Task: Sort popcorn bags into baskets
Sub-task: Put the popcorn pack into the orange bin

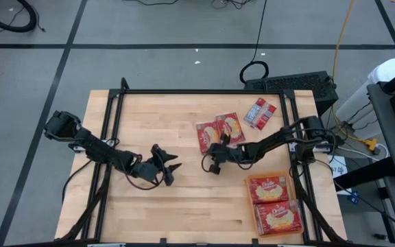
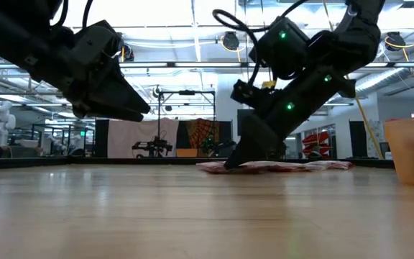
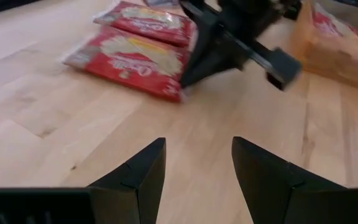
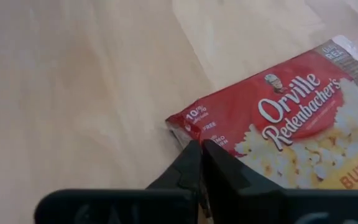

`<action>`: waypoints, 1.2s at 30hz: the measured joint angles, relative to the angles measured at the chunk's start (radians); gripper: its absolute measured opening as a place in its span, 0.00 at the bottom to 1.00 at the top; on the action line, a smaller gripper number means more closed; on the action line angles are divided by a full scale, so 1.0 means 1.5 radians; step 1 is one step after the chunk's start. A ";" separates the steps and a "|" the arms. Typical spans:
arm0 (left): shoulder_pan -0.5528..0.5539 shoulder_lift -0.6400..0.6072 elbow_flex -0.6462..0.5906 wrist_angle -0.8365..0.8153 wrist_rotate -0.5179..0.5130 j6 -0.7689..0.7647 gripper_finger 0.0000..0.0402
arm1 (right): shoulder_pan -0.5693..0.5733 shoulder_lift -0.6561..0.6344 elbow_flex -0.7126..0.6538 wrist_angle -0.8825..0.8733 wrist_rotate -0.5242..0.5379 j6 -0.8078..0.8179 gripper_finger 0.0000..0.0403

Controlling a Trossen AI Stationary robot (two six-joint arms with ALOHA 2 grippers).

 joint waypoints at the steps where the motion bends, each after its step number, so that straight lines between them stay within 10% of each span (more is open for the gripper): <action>1: 0.002 0.002 0.000 0.001 -0.005 -0.003 0.46 | 0.004 0.000 0.000 0.012 0.000 0.018 0.02; 10: 0.031 0.135 -0.001 0.199 0.001 -0.037 0.46 | 0.049 0.000 0.000 0.130 0.023 0.161 0.00; 19: 0.038 0.258 0.001 0.307 0.038 -0.054 0.46 | 0.085 -0.017 0.000 -0.002 0.230 0.237 0.00; 36: 0.098 0.291 0.004 0.352 0.095 -0.111 0.49 | 0.056 -0.009 0.000 -0.058 0.065 0.411 0.00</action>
